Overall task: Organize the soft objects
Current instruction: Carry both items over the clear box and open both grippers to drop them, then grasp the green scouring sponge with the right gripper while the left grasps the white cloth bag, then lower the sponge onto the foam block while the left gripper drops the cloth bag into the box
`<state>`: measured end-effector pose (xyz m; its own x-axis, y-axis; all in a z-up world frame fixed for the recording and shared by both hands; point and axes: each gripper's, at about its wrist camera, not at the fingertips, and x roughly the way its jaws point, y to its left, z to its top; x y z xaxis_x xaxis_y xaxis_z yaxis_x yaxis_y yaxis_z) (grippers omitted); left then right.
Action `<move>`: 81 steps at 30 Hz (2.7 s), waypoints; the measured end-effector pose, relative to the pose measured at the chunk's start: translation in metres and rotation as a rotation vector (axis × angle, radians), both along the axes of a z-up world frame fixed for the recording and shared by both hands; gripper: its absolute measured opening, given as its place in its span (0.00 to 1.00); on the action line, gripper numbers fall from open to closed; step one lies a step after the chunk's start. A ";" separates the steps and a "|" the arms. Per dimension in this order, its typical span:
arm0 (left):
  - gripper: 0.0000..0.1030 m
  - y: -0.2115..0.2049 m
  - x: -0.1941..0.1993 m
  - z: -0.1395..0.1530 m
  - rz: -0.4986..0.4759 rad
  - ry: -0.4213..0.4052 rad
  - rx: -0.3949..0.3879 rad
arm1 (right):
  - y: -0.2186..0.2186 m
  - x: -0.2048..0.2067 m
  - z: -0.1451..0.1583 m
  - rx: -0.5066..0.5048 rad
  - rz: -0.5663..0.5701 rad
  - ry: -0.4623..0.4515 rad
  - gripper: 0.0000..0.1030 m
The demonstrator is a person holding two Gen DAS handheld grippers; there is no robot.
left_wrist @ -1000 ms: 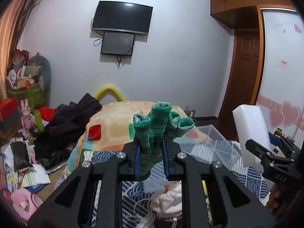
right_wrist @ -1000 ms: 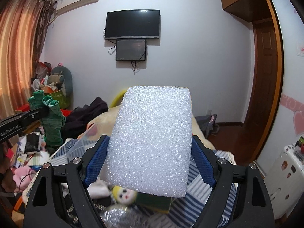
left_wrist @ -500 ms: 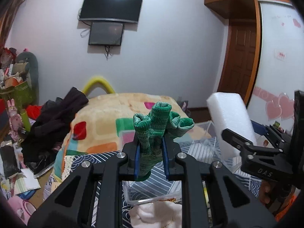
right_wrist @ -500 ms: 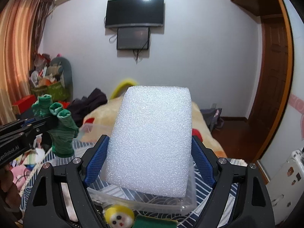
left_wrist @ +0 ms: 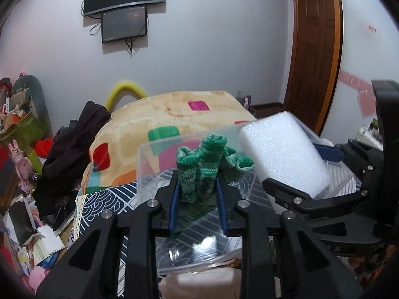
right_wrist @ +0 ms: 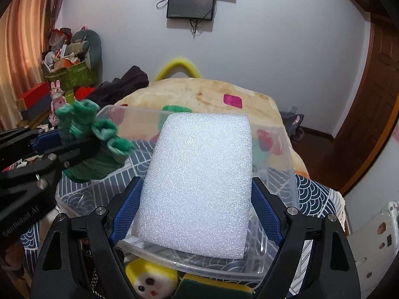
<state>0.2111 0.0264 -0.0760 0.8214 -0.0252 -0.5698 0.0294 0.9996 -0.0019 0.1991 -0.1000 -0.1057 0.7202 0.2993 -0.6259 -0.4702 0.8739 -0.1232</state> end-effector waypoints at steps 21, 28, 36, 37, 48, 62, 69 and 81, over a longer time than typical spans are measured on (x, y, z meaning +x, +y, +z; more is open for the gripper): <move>0.93 0.017 -0.054 0.040 0.037 -0.109 -0.092 | -0.028 -0.029 0.054 0.134 -0.003 -0.129 0.91; 0.98 0.015 -0.082 0.034 0.031 -0.112 -0.102 | -0.044 -0.047 0.055 0.181 -0.013 -0.156 0.99; 0.98 0.013 -0.091 -0.001 0.024 -0.034 -0.137 | -0.049 -0.050 0.020 0.155 -0.048 -0.073 0.99; 0.98 0.013 -0.090 -0.005 0.022 -0.018 -0.146 | -0.049 -0.049 0.015 0.146 -0.056 -0.063 0.99; 0.98 0.002 -0.073 -0.048 0.018 0.087 -0.193 | -0.057 -0.029 -0.035 0.113 -0.116 0.084 0.99; 0.38 0.002 -0.074 -0.061 0.026 0.101 -0.217 | -0.053 -0.033 -0.041 0.105 -0.081 0.124 0.65; 0.23 0.003 -0.089 -0.053 0.031 0.080 -0.217 | -0.057 -0.045 -0.033 0.094 -0.075 0.075 0.62; 0.21 0.010 -0.121 -0.015 0.052 -0.028 -0.217 | -0.077 -0.065 0.002 0.168 -0.080 -0.010 0.62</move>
<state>0.0898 0.0363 -0.0912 0.8405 -0.1016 -0.5323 -0.0195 0.9760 -0.2170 0.1338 -0.1770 -0.1035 0.7520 0.3406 -0.5643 -0.3982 0.9170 0.0229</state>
